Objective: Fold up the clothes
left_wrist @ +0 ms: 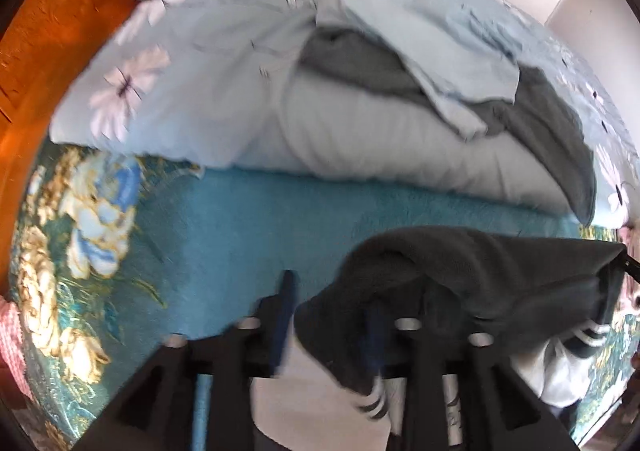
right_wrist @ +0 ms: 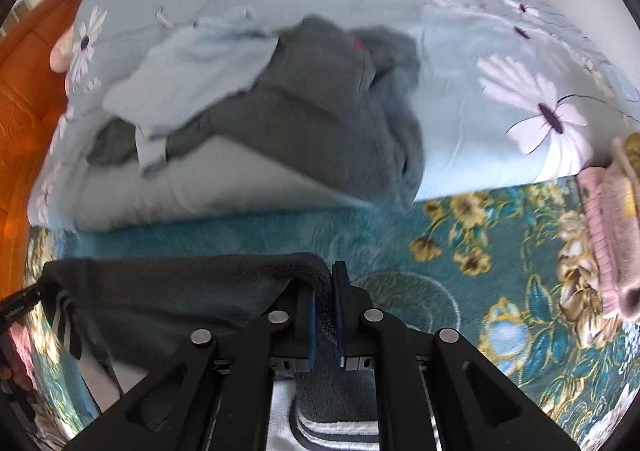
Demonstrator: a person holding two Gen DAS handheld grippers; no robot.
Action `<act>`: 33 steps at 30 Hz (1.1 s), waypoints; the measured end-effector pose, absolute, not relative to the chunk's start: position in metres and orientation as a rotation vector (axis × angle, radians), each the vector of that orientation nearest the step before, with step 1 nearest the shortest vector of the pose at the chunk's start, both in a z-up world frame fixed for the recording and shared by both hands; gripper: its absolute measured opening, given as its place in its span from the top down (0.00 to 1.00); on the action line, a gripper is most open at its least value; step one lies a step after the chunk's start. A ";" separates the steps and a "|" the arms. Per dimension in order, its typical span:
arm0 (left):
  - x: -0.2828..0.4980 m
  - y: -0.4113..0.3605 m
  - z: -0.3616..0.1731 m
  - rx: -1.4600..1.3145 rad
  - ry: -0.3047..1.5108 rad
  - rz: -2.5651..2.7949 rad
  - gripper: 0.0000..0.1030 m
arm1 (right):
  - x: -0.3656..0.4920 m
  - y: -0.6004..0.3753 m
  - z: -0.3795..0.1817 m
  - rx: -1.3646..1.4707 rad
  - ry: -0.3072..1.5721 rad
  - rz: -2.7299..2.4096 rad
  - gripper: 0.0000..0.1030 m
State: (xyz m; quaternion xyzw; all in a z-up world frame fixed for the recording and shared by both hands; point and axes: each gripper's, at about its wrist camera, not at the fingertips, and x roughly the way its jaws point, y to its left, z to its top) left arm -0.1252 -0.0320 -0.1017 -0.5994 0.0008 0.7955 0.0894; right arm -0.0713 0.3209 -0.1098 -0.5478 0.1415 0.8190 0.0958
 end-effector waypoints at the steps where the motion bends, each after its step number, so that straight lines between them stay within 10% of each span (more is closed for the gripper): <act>1: -0.123 -0.034 -0.106 -1.781 -0.024 2.347 0.50 | -0.071 0.319 -0.113 -1.633 0.398 2.439 0.85; 8: -0.073 -0.071 -0.088 -1.673 -0.332 2.381 0.47 | -0.030 0.334 -0.074 -1.491 0.488 2.569 0.81; 13: 0.019 -0.078 -0.099 -1.652 -0.158 2.432 0.41 | 0.071 0.349 -0.069 -1.404 0.499 2.598 0.62; 25: 0.123 -0.104 -0.155 -1.821 -0.257 2.364 0.39 | 0.266 0.388 -0.170 -1.512 0.864 2.185 0.62; 33: 0.108 -0.061 -0.168 -1.842 0.020 2.291 0.37 | 0.270 0.377 -0.177 -1.498 0.962 2.199 0.62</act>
